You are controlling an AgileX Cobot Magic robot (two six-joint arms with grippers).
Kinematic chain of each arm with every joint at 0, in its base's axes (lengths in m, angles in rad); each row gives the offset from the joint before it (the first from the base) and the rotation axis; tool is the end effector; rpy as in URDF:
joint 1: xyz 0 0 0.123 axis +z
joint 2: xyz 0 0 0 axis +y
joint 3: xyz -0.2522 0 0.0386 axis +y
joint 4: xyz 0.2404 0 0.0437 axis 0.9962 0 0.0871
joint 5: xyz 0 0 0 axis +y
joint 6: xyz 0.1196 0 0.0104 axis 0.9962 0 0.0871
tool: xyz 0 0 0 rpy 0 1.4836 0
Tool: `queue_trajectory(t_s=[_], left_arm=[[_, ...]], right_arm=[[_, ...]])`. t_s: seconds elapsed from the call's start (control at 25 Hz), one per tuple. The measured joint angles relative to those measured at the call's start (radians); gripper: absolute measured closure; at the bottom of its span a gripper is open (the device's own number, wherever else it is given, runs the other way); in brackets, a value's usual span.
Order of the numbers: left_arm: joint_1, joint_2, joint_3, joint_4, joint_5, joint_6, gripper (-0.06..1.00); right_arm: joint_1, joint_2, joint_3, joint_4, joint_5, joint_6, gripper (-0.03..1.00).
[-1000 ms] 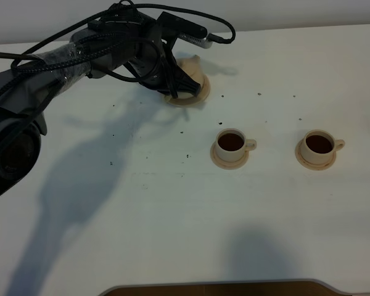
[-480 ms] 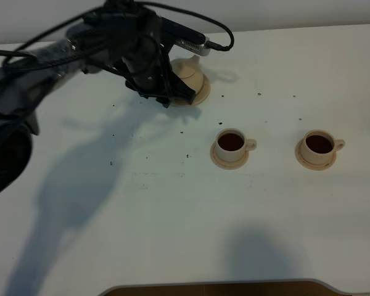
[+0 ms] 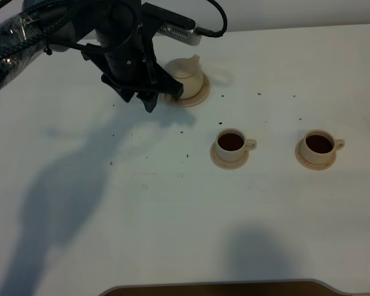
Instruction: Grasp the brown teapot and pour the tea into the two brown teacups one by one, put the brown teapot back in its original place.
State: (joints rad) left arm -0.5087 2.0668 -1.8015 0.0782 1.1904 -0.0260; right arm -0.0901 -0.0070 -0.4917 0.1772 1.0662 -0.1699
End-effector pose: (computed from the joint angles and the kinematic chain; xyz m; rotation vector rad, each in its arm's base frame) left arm 0.3724 -0.1977 0.1883 0.7302 2.8340 0.0282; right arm 0.0448 0.0146 0.2590 -0.0899 2.0366 0.0495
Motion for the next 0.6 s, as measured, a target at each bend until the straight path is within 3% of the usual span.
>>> queue_trajectory(t_s=[0.24, 0.44, 0.6], left_arm=[[0.000, -0.127, 0.234, -0.028, 0.000, 0.003, 0.52], [0.000, -0.306, 0.518, -0.029, -0.005, -0.008, 0.52], [0.000, -0.477, 0.750, -0.029, -0.076, -0.026, 0.52]], right_arm=[[0.000, 0.000, 0.000, 0.000, 0.000, 0.000, 0.56], [0.000, 0.000, 0.000, 0.000, 0.000, 0.000, 0.56], [0.000, 0.000, 0.000, 0.000, 0.000, 0.000, 0.56]])
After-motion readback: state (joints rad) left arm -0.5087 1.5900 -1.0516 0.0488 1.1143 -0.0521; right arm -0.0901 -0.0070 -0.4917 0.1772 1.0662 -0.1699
